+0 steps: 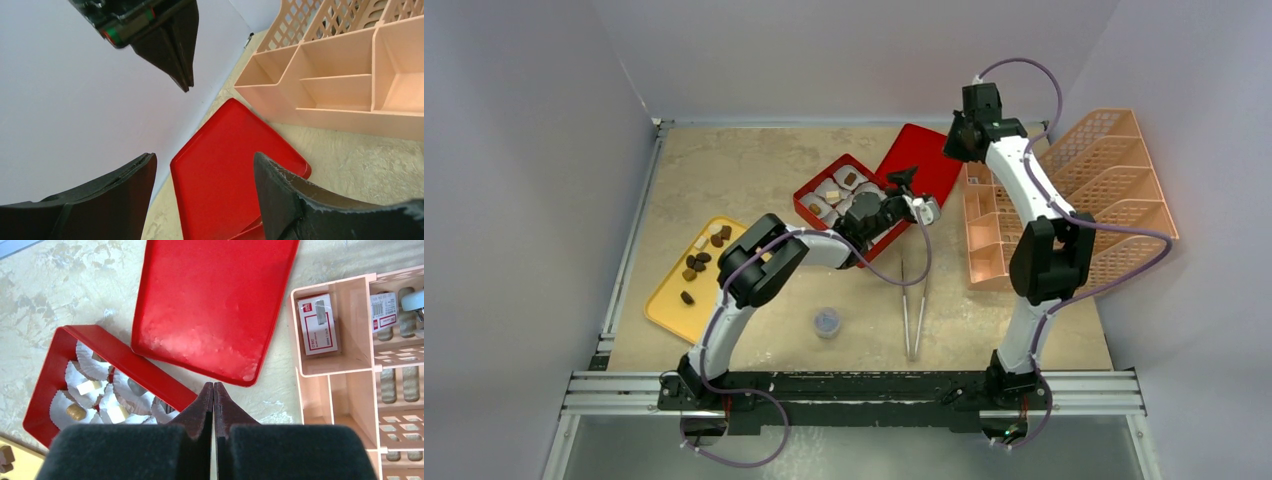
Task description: Pack the chocolate
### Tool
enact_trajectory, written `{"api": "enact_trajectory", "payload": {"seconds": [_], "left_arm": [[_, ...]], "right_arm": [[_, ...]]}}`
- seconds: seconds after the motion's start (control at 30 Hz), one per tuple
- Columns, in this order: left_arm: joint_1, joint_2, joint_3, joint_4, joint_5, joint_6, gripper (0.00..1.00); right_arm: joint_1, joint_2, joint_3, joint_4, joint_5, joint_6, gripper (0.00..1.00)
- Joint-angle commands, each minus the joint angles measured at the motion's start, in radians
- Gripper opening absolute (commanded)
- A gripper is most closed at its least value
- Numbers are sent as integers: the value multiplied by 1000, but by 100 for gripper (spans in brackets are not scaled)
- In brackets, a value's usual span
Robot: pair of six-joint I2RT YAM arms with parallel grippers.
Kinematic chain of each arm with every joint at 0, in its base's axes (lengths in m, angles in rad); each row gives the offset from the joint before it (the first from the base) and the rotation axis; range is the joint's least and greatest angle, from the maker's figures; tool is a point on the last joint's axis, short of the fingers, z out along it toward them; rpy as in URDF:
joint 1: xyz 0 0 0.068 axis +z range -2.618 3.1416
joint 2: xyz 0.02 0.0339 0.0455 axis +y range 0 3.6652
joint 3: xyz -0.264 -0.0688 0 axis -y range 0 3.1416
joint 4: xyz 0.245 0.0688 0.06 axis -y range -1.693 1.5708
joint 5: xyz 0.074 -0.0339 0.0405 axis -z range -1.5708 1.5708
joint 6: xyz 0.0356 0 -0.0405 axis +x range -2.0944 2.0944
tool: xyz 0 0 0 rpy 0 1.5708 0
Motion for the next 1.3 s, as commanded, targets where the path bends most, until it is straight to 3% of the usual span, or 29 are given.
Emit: {"api": "enact_trajectory", "payload": {"seconds": [0.0, 0.07, 0.17, 0.3, 0.47, 0.63, 0.93, 1.1, 1.27], "left_arm": [[-8, -1, -29, 186, -122, -59, 71], [-8, -40, -78, 266, -246, -139, 73], [-9, -158, -130, 190, -394, -242, 74], [-8, -327, -205, 57, -540, -396, 73], [-8, -521, -248, -221, -660, -582, 72], [-9, -709, -336, -415, -692, -670, 70], [-8, -1039, -376, -845, -691, -776, 70], [-8, -1218, -449, -910, -698, -801, 70], [-9, -1297, -464, -958, -687, -815, 69]], "right_arm": [[4, -61, -20, 16, -5, -28, 2], [4, -57, -38, 58, 24, -84, 15], [4, -34, -63, 89, 31, -96, 26], [5, 42, -4, 69, 106, -63, 29], [6, 86, 7, -4, 272, 74, 27], [6, 78, -110, 93, 242, 112, 26], [14, 182, -111, 97, 252, 169, 24], [22, 252, -91, 112, 254, 193, 24], [37, 323, -64, 63, 255, 237, 23]]}}
